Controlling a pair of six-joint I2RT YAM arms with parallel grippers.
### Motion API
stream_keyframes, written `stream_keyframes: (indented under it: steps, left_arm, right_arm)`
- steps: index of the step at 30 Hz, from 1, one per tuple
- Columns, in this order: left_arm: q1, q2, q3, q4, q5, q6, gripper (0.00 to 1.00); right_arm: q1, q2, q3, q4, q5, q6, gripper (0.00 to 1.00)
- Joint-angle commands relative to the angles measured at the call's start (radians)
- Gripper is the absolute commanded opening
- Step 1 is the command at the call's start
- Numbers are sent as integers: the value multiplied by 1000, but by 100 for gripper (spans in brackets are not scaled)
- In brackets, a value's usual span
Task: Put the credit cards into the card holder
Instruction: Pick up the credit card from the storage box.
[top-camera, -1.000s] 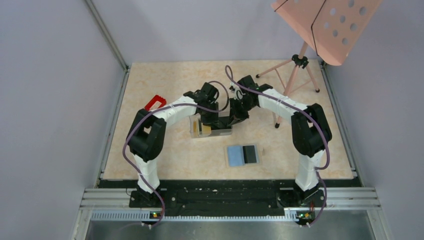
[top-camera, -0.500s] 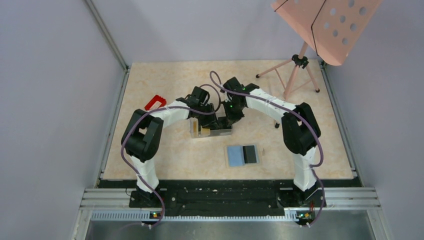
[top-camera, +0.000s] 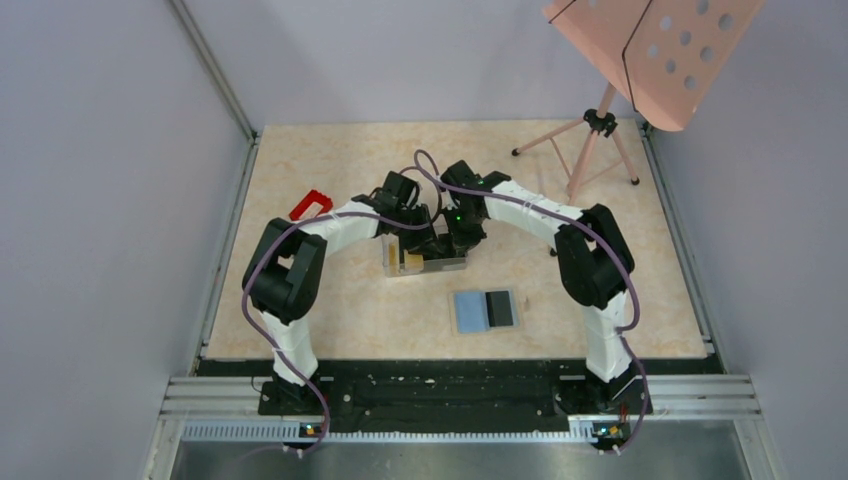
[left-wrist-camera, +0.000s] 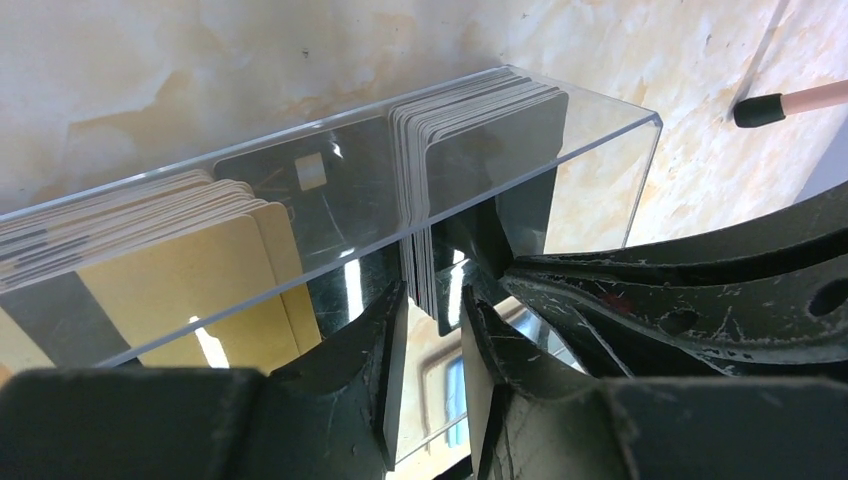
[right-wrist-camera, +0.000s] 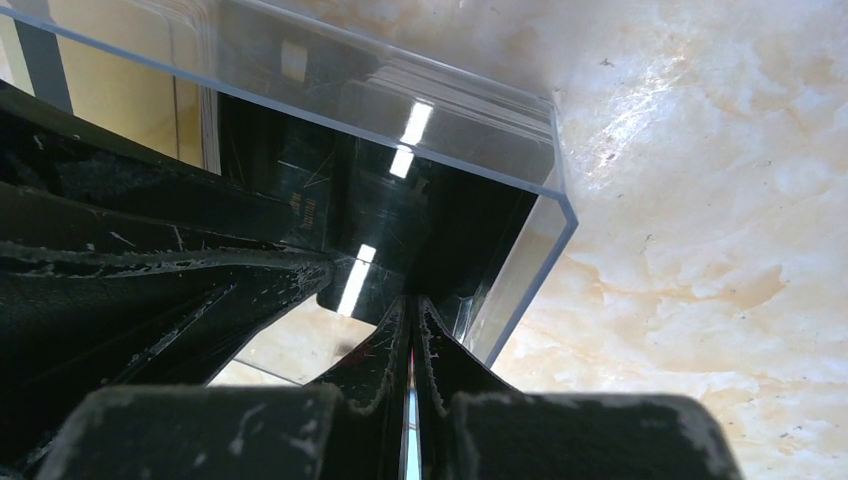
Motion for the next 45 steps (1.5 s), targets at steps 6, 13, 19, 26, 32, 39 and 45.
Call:
stream_keyframes:
  steps: [6, 13, 19, 26, 32, 39, 45]
  left_arm:
    - [-23, 45, 101, -60, -32, 52, 24]
    - [-47, 75, 150, -109, -59, 66, 14]
    - [-63, 87, 178, -154, -94, 84, 15]
    - [-96, 100, 227, -189, -118, 99, 11]
    - [-124, 99, 286, -229, -144, 120, 0]
    - [-137, 89, 333, -275, -178, 139, 0]
    - [-138, 88, 320, -304, -207, 135, 20]
  right_arm:
    - [-9, -119, 52, 27, -118, 25, 8]
    - [-99, -194, -21, 46, -152, 47, 17]
    - [-130, -194, -129, 71, -160, 47, 34]
    - [-131, -161, -192, 118, -249, 65, 35]
    - [-130, -161, -189, 122, -262, 69, 2]
    - [-129, -164, -191, 122, -265, 71, 0]
    - [-129, -164, -188, 122, -261, 74, 0]
